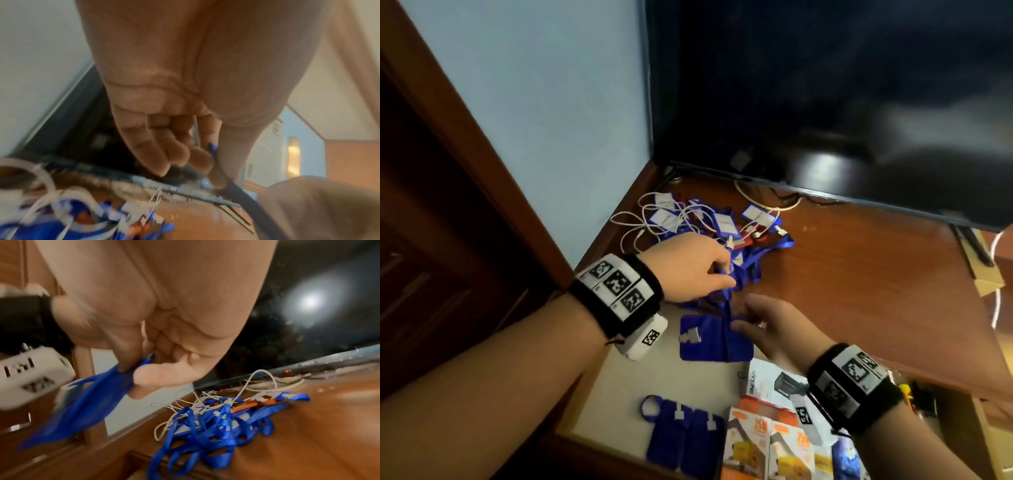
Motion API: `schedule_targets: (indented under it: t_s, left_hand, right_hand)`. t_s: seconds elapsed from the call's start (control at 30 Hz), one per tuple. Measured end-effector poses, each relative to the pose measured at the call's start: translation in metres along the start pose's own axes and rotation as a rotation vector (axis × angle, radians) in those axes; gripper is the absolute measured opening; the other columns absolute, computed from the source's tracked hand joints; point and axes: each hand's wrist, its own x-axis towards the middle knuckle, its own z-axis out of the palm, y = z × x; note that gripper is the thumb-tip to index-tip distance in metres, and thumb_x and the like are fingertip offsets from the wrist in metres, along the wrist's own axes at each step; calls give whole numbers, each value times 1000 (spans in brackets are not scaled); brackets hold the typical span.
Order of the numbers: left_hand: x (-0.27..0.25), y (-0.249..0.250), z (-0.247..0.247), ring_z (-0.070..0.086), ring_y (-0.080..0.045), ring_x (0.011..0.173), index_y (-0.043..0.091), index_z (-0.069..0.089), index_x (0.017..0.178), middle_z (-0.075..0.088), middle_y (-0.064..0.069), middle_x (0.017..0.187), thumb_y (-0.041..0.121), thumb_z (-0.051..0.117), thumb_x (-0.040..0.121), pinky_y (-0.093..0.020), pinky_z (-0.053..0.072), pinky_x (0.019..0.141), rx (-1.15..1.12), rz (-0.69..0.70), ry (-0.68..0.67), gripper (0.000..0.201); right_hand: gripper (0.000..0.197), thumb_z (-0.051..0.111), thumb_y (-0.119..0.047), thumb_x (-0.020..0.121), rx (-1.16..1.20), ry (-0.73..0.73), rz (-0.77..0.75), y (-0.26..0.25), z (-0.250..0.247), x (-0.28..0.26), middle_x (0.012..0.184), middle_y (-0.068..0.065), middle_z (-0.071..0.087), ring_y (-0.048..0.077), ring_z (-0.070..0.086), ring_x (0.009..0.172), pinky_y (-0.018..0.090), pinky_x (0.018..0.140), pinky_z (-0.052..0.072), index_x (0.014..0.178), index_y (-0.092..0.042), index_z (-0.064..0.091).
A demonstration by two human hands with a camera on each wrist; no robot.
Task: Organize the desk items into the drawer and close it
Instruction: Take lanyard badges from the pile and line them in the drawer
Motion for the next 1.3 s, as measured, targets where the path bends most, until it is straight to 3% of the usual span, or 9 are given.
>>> schedule_targets:
  t_s: [0.1, 0.17, 0.33, 0.57, 0.7, 0.83, 0.97, 1.07, 1.3]
  left_hand:
    - [0, -33, 23, 61, 1, 66, 26, 75, 84, 72, 10, 76, 44, 76, 92, -20, 46, 64, -264, -86, -204, 20]
    - [-9, -42, 41, 62, 3, 68, 22, 78, 85, 75, 9, 80, 23, 78, 92, -14, 50, 66, -541, -123, -292, 7]
    - [-26, -23, 94, 68, -25, 103, -6, 68, 125, 72, -23, 123, -5, 62, 98, -33, 61, 87, -1326, -362, 0, 28]
    - [-26, -7, 119, 72, -26, 110, 4, 67, 131, 72, -17, 129, 8, 53, 105, -31, 61, 88, -1777, -410, 119, 31]
    - [-35, -23, 121, 68, -29, 120, 6, 65, 135, 71, -15, 133, 2, 51, 103, -37, 56, 97, -1727, -358, 9, 36]
    - [-44, -38, 130, 72, -22, 103, 9, 73, 124, 75, -13, 122, 11, 68, 93, -33, 57, 86, -1572, -405, -40, 31]
    - [-41, -60, 170, 67, -16, 82, 10, 75, 95, 77, -10, 93, 22, 65, 102, -27, 53, 70, -1126, -537, 18, 17]
    - [-42, -84, 206, 63, -18, 77, 0, 71, 91, 74, -16, 87, 28, 65, 101, -28, 48, 68, -829, -550, -147, 30]
    - [-31, -105, 264, 63, -19, 73, 11, 71, 87, 68, -4, 80, 28, 65, 101, -29, 53, 72, -606, -649, -351, 22]
  right_hand:
    - [11, 71, -20, 92, 317, -63, -10, -1, 2, -7, 80, -7, 67, 8, 58, 73, 25, 68, 49, 83, -25, 66]
    - [7, 72, -18, 92, 593, -4, 13, 0, 2, -11, 77, 7, 67, 17, 58, 66, 30, 61, 50, 89, -15, 67]
    - [7, 62, -6, 95, 901, 293, 149, 5, 19, -8, 82, 15, 73, 21, 66, 67, 28, 58, 56, 96, 1, 64]
    - [9, 55, 3, 99, 1165, 515, 357, -3, 48, 3, 84, 20, 67, 23, 67, 61, 28, 53, 60, 91, 2, 57]
    - [7, 56, -3, 102, 1103, 490, 467, -4, 62, 3, 88, 26, 68, 25, 69, 57, 27, 54, 60, 100, 4, 55]
    - [12, 58, -9, 103, 975, 376, 555, 4, 77, 2, 93, 31, 71, 32, 74, 64, 30, 56, 60, 99, 1, 53]
    - [15, 64, -17, 98, 547, 163, 595, 21, 95, -2, 77, 13, 74, 29, 76, 66, 47, 68, 64, 90, -5, 60]
    - [11, 66, -27, 90, 259, 35, 612, 37, 97, -11, 77, 5, 75, 23, 75, 67, 45, 71, 64, 90, -16, 67]
    - [18, 65, -33, 93, 23, -25, 612, 59, 88, -24, 100, -8, 71, 13, 70, 87, 32, 83, 57, 109, -25, 69]
